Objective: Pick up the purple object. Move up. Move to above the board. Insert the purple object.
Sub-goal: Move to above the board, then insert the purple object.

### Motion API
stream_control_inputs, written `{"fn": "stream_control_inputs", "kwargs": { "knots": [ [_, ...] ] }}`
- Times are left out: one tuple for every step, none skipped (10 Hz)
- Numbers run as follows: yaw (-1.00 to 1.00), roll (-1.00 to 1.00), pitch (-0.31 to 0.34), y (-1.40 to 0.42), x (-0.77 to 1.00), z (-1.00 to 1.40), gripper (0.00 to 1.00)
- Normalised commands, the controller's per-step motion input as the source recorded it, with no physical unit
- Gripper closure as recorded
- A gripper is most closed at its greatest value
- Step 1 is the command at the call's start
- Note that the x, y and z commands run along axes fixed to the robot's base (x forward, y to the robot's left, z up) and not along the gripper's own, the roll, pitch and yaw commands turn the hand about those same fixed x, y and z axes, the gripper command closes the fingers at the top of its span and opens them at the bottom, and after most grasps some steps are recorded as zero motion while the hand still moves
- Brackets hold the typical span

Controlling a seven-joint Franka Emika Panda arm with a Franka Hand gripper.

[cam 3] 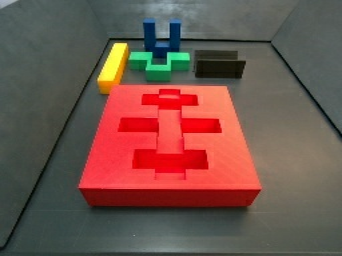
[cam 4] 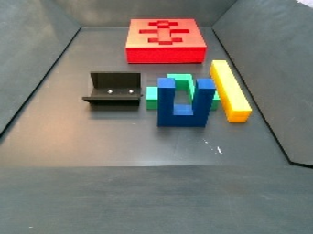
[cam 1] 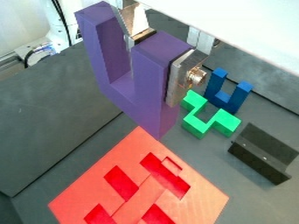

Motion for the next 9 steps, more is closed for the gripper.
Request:
{"fn": "stream_control_inputs", "kwargs": {
  "knots": [
    [-0.01, 0.05, 0.145, -0.19, 0.10, 0.04, 1.00],
    [0.00, 0.01, 0.000, -0.11, 0.08, -0.01, 1.00],
    [0.01, 0.14, 0.053, -0.24, 0.16, 0.00, 1.00],
    [0.12, 0.18, 0.010, -0.46, 0.80, 0.00, 1.00],
    [0.00, 0.12, 0.000, -0.57, 0.95, -0.09, 1.00],
    [0.00, 0.11, -0.036, -0.57, 1.00, -0.35, 1.00],
    [0.00, 0.10, -0.040, -0.61, 0.99, -0.35, 1.00],
    [0.00, 0.10, -0.041, -0.62, 0.98, -0.34, 1.00],
    [0.00, 0.09, -0.059, -0.63, 0.92, -0.35, 1.00]
  ]
}}
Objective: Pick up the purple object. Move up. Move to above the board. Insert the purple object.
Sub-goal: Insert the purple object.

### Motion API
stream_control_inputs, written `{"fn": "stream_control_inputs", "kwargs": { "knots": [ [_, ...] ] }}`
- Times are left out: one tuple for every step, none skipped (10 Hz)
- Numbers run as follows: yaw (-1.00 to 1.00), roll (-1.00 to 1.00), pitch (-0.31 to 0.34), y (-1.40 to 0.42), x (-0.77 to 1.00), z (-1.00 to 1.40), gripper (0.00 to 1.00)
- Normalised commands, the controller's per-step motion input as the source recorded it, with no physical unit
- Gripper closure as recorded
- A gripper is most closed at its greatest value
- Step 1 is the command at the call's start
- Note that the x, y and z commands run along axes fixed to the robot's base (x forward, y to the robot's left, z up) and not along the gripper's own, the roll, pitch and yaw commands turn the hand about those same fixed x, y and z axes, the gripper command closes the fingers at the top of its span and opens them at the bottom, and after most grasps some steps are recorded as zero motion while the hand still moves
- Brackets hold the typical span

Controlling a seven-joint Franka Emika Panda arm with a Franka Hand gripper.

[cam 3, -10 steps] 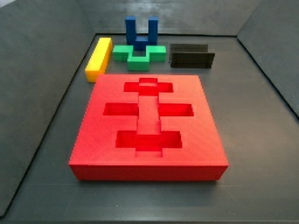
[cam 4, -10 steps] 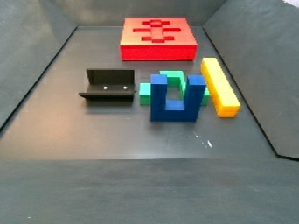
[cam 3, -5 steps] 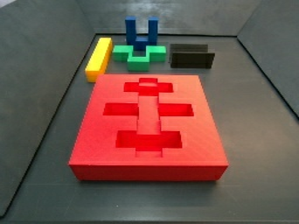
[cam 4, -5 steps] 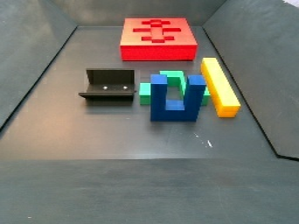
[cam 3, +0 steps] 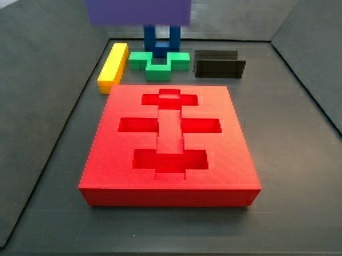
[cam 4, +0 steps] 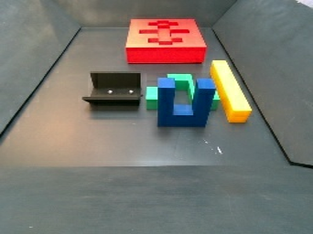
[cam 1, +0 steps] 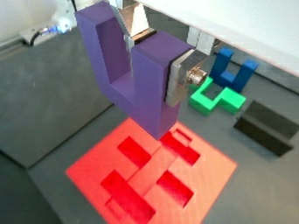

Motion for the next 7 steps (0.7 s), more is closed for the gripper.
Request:
{"fn": "stream_control_inputs", "kwargs": {
  "knots": [
    [0.00, 0.07, -0.051, -0.60, 0.84, -0.36, 1.00],
    [0.00, 0.08, -0.030, -0.63, 0.79, -0.37, 1.00],
    [0.00, 0.11, 0.000, -0.68, 0.74, -0.36, 1.00],
    [0.00, 0.12, 0.000, -0.65, 0.71, -0.36, 1.00],
    [0.00, 0.17, 0.001, -0.55, 0.57, -0.29, 1.00],
    [0.00, 0.22, 0.044, -0.49, 0.33, -0.19, 1.00],
    [0.00, 0.32, 0.120, -0.45, 0.25, -0.08, 1.00]
  ]
}}
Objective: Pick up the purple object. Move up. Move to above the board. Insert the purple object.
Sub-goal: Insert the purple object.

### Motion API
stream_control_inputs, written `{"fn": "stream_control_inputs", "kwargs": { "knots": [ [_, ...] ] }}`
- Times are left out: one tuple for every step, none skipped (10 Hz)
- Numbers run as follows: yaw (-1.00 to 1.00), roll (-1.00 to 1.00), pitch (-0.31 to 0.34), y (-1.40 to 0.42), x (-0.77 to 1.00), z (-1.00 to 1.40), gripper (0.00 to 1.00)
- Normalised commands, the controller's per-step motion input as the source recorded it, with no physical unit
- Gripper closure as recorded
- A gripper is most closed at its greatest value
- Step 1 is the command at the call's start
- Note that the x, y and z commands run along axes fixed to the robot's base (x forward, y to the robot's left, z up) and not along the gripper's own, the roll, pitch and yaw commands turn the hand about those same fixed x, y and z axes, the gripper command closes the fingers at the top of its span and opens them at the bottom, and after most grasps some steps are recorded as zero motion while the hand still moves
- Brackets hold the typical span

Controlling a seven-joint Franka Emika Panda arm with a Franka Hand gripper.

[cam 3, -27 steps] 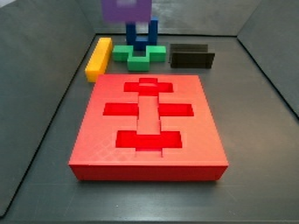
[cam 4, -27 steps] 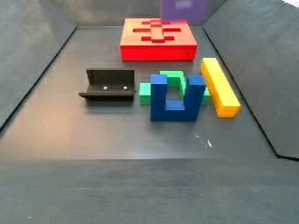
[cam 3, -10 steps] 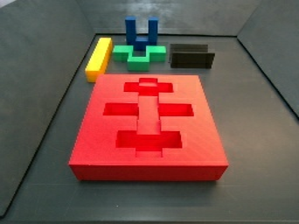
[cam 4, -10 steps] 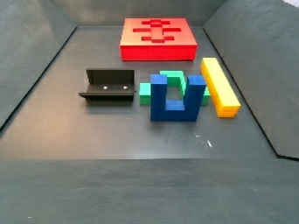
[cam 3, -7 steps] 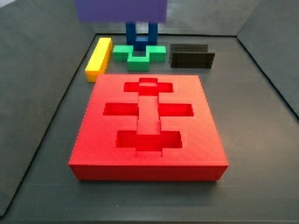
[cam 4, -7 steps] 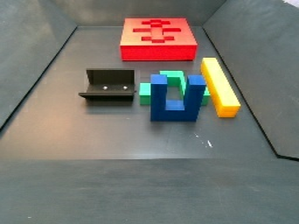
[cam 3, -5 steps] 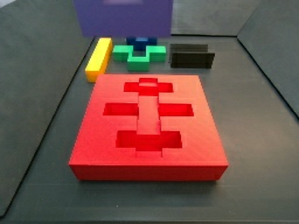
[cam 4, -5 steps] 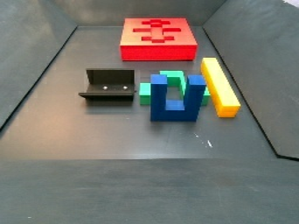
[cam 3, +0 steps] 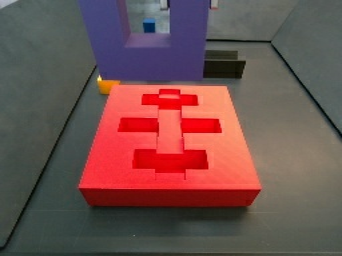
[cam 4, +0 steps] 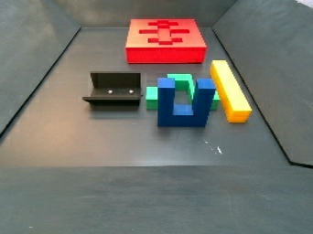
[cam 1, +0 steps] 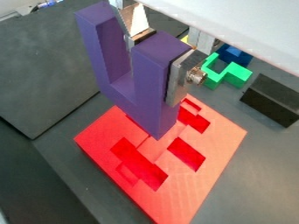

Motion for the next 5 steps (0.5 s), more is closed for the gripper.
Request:
{"fn": "stream_control_inputs", "kwargs": {
  "knots": [
    [0.00, 0.10, 0.000, -0.15, 0.00, 0.00, 1.00],
    [-0.01, 0.06, 0.029, -0.11, 0.17, 0.00, 1.00],
    [0.02, 0.00, 0.000, -0.01, 0.63, -0.34, 1.00],
    [0.10, 0.00, 0.000, -0.01, 0.77, -0.48, 1.00],
    [0.12, 0.06, 0.000, -0.16, 0.79, -0.54, 1.00]
  ]
}}
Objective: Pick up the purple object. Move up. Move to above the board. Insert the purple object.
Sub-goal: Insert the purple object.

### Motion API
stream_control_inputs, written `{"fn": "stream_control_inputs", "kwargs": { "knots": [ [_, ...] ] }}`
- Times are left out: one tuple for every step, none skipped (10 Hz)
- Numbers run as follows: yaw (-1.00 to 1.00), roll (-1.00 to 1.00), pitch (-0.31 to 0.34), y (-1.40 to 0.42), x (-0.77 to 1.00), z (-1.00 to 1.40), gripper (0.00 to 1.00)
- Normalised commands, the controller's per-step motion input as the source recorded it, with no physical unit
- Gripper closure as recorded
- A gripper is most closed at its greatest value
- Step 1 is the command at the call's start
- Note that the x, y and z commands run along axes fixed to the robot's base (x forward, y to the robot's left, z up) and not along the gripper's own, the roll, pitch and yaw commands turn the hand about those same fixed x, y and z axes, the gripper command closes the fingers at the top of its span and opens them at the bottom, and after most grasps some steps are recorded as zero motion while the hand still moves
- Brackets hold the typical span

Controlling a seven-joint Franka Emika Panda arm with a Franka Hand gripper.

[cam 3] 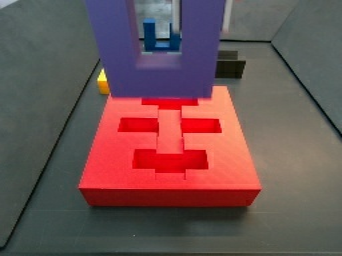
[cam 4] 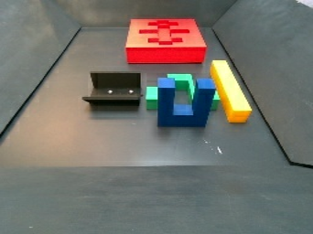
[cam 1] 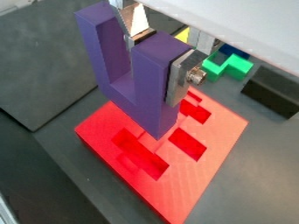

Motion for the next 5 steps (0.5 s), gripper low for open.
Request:
{"fn": "stream_control_inputs", "kwargs": {
  "knots": [
    [0.03, 0.31, 0.034, -0.41, 0.82, -0.57, 1.00],
    [0.04, 0.42, 0.074, -0.36, 0.71, -0.39, 1.00],
    [0.06, 0.43, 0.103, -0.36, 0.64, -0.34, 1.00],
    [0.02, 0.19, 0.031, -0.29, 0.49, -0.54, 1.00],
    [0.06, 0.04, 0.000, -0.15, 0.47, -0.54, 1.00]
  ]
}}
